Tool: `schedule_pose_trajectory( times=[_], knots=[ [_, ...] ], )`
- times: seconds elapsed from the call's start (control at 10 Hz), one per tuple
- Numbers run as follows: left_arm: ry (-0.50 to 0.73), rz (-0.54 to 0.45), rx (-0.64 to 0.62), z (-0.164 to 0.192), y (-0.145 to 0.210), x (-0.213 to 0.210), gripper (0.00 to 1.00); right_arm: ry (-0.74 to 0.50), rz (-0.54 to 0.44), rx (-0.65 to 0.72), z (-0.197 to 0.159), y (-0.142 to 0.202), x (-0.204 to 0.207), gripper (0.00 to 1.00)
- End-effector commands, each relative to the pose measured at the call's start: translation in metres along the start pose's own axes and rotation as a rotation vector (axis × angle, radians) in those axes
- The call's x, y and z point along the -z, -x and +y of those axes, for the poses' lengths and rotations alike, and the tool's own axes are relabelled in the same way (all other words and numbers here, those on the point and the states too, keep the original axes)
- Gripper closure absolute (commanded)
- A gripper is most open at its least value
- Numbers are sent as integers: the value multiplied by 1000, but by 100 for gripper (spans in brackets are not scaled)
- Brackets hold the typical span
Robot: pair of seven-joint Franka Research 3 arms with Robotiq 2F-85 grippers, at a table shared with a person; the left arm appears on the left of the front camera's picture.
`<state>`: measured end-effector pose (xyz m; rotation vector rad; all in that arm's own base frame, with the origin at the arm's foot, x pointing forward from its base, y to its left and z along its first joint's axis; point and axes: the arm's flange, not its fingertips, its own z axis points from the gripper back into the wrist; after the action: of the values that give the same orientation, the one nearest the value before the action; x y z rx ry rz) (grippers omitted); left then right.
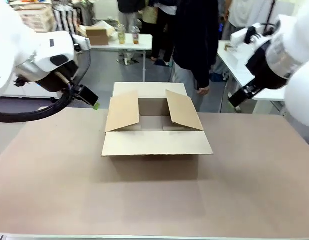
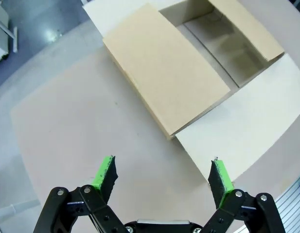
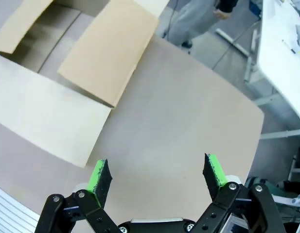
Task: Pack the gift set into the box.
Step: Place both hands on the side flaps of the Package Box and spread them outward.
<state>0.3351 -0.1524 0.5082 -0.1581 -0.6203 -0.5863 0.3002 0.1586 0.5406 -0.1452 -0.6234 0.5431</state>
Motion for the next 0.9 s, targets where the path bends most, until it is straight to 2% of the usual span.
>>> schedule_pose_trajectory(
  times=[0.0,0.1,0.2,0.3,0.4,0.5,0.6,0.7,0.8],
  knots=[
    [6,81,-13,7,8,49,0,-7,65,45,-20,1,46,0],
    [6,81,-13,7,8,49,0,-7,65,45,-20,1,46,0],
    [2,33,-4,2,3,14,0,-7,28,14,-6,1,13,0],
    [245,59,21,6,6,6,0,-144,-5,149,-8,13,6,0],
    [448,16,-20,18,10,-16,0,-339,-21,286,-17,31,-13,0],
    [579,-27,-104,34,17,-38,0,-484,-52,391,-30,58,-34,0],
    [689,-77,-261,53,28,-60,0,-616,-140,550,-54,99,-55,0],
    [714,-127,-408,75,43,-73,0,-659,-183,766,-87,139,-59,0],
    [761,-153,-479,95,61,-79,0,-734,-247,977,-123,178,-54,0]
  ],
)
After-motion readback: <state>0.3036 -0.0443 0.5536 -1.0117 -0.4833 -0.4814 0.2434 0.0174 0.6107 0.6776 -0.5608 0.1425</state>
